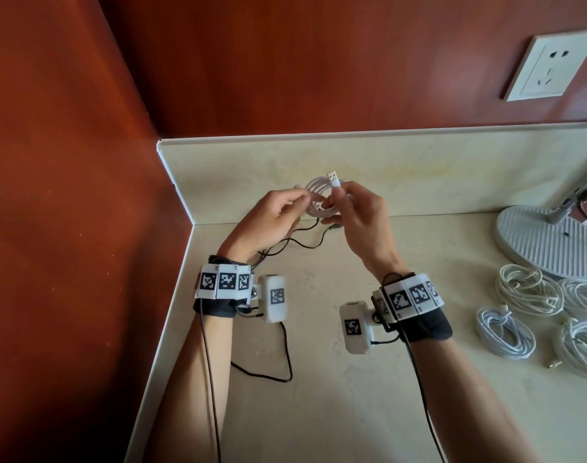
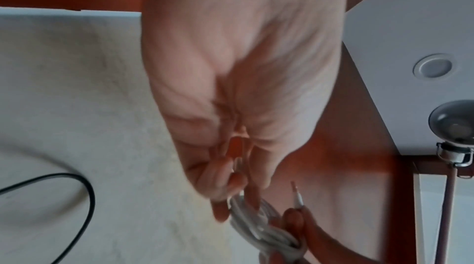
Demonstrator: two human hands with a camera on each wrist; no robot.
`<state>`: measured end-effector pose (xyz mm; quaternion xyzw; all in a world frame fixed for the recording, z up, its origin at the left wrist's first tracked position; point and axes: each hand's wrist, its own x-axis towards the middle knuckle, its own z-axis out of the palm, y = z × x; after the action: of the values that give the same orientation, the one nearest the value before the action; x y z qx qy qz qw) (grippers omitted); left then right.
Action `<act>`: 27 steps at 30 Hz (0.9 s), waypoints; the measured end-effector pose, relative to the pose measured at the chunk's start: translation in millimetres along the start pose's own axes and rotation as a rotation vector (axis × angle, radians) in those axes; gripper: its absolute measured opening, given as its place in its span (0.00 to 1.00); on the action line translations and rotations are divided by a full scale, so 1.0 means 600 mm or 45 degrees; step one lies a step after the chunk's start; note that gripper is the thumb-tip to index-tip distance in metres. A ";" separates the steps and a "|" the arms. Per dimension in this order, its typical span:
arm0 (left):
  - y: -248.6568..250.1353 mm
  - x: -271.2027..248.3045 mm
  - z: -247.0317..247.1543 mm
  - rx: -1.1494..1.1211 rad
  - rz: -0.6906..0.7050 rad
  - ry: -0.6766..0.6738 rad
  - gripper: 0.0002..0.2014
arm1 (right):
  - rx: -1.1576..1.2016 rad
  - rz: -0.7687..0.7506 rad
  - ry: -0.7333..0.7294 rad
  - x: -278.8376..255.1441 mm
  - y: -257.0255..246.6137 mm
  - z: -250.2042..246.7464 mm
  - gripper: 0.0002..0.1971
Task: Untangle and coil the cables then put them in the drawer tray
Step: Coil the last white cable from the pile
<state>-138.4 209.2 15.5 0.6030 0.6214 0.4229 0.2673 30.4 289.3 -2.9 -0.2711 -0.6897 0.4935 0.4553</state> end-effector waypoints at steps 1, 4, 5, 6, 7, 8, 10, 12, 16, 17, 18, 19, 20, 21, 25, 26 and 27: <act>0.003 0.002 -0.001 -0.008 0.046 0.072 0.12 | 0.017 -0.002 0.011 0.001 0.000 -0.004 0.14; 0.007 0.009 0.003 -0.066 0.128 0.308 0.09 | 0.050 -0.038 0.032 0.003 0.001 -0.009 0.14; 0.010 0.009 0.007 -0.103 0.131 0.371 0.09 | 0.058 -0.048 0.033 0.003 0.001 -0.009 0.14; 0.010 0.011 0.011 -0.138 0.114 0.420 0.10 | 0.065 -0.057 0.030 0.003 0.001 -0.009 0.14; 0.009 0.012 0.014 -0.172 0.082 0.452 0.10 | 0.071 -0.065 0.023 0.002 0.000 -0.008 0.13; 0.007 0.012 0.016 -0.205 0.052 0.465 0.09 | 0.078 -0.075 0.014 0.001 -0.001 -0.008 0.13; 0.004 0.013 0.017 -0.293 0.007 0.458 0.08 | 0.109 -0.088 -0.013 -0.002 -0.002 -0.009 0.13; 0.004 0.012 0.015 -0.402 -0.027 0.436 0.08 | 0.167 -0.087 -0.056 -0.003 -0.003 -0.012 0.13; 0.018 0.010 0.019 -0.590 -0.116 0.377 0.09 | 0.281 -0.090 -0.163 -0.001 -0.010 -0.013 0.13; 0.022 0.011 0.022 -0.615 -0.152 0.364 0.08 | 0.293 -0.093 -0.187 0.000 -0.012 -0.012 0.13; 0.025 0.012 0.025 -0.630 -0.183 0.348 0.07 | 0.296 -0.100 -0.209 0.001 -0.015 -0.012 0.12; 0.026 0.014 0.029 -0.646 -0.208 0.330 0.07 | 0.293 -0.111 -0.232 0.002 -0.017 -0.011 0.12; 0.027 0.015 0.031 -0.669 -0.230 0.308 0.07 | 0.287 -0.124 -0.258 0.002 -0.019 -0.012 0.12; 0.027 0.016 0.033 -0.701 -0.252 0.282 0.07 | 0.282 -0.133 -0.279 0.002 -0.020 -0.012 0.12; 0.018 0.016 0.030 -0.777 -0.264 0.224 0.08 | 0.249 -0.084 -0.302 -0.003 -0.025 -0.017 0.13; 0.016 0.016 0.029 -0.761 -0.240 0.224 0.11 | 0.224 -0.062 -0.303 -0.004 -0.027 -0.017 0.13; 0.014 0.016 0.029 -0.730 -0.206 0.215 0.14 | 0.186 -0.039 -0.293 -0.004 -0.026 -0.017 0.14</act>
<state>-120.5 221.4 15.9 0.4143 0.5429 0.6069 0.4067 41.8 285.6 11.8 -0.1684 -0.7035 0.5633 0.3993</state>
